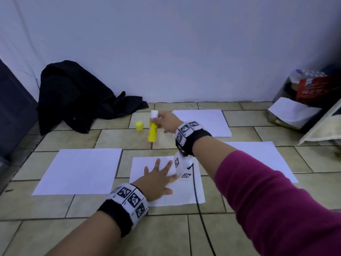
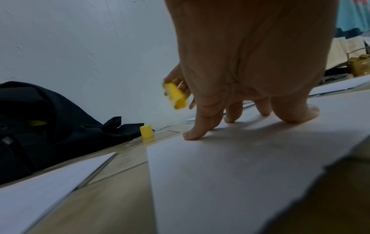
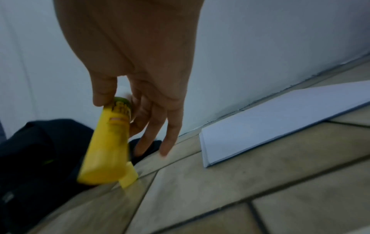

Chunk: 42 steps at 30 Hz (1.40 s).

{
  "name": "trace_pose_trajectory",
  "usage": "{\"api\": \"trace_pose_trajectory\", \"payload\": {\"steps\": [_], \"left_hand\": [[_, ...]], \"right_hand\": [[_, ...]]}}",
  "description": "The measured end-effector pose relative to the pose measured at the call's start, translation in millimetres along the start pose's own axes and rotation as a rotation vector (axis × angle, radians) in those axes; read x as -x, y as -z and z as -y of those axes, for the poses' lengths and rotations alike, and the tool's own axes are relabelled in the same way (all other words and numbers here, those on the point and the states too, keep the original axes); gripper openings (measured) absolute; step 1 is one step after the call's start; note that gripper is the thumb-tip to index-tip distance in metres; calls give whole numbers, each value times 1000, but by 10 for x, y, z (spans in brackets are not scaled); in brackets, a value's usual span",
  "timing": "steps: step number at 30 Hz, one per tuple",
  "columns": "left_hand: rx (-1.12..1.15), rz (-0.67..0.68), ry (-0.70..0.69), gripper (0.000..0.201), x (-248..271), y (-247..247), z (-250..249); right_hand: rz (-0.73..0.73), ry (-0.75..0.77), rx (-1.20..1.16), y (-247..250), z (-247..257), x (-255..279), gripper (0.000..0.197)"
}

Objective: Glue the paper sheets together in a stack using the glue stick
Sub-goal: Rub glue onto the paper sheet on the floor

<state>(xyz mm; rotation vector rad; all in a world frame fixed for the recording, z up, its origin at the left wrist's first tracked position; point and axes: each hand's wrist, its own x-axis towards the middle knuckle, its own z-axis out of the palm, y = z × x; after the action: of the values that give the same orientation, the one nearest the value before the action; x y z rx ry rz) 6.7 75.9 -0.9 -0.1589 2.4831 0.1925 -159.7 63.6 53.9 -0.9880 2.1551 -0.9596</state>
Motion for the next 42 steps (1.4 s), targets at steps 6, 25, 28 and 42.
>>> {"api": "trace_pose_trajectory", "payload": {"steps": [6, 25, 28, 42], "left_hand": [[-7, -61, 26, 65, -19, 9, 13], [-7, -147, 151, 66, -191, 102, -100], [-16, -161, 143, 69, -174, 112, -89], [-38, -149, 86, 61, -33, 238, -39]], "right_hand": [[154, -150, 148, 590, -162, 512, 42], [-203, -56, 292, 417, -513, 869, 30], [-146, -64, 399, 438, -485, 916, 32], [83, -70, 563, 624, -640, 1543, 27]]}}
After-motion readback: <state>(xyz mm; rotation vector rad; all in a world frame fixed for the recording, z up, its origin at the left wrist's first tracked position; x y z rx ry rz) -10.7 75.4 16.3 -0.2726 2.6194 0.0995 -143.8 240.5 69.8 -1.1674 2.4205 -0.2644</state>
